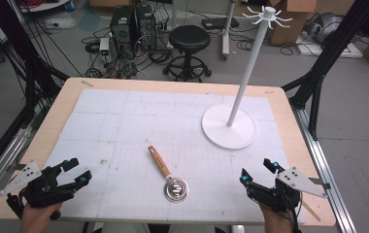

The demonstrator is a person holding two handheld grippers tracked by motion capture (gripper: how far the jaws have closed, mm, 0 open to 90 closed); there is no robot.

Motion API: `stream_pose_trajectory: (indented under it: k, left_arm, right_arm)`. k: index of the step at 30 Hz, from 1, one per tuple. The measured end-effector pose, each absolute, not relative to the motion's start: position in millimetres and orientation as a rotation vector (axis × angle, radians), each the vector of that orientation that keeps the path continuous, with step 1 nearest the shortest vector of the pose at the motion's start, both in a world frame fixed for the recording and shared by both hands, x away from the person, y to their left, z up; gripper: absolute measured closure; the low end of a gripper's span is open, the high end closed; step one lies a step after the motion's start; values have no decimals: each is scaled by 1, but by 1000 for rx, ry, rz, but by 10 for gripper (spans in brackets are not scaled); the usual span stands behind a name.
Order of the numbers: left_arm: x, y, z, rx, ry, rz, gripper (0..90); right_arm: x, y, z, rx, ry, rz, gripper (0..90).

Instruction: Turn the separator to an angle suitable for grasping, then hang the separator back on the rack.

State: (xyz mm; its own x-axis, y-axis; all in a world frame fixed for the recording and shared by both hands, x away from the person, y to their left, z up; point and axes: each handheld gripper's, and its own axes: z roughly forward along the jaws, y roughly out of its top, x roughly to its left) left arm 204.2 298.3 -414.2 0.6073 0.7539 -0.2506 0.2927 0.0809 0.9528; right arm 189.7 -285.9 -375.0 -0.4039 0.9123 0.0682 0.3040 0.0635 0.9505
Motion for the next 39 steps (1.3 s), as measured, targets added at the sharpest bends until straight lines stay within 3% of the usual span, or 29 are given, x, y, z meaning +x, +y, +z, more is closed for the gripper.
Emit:
stream_pose_trajectory:
  k: [19,39]
  left_arm:
    - [206,296,-414,1506,920,428,237]
    - [205,296,-415,1517,930,437,237]
  right_arm:
    - [195,-265,-375,1196,1800,1361,191]
    - [252,-132,-395,1080,2179,1252,184]
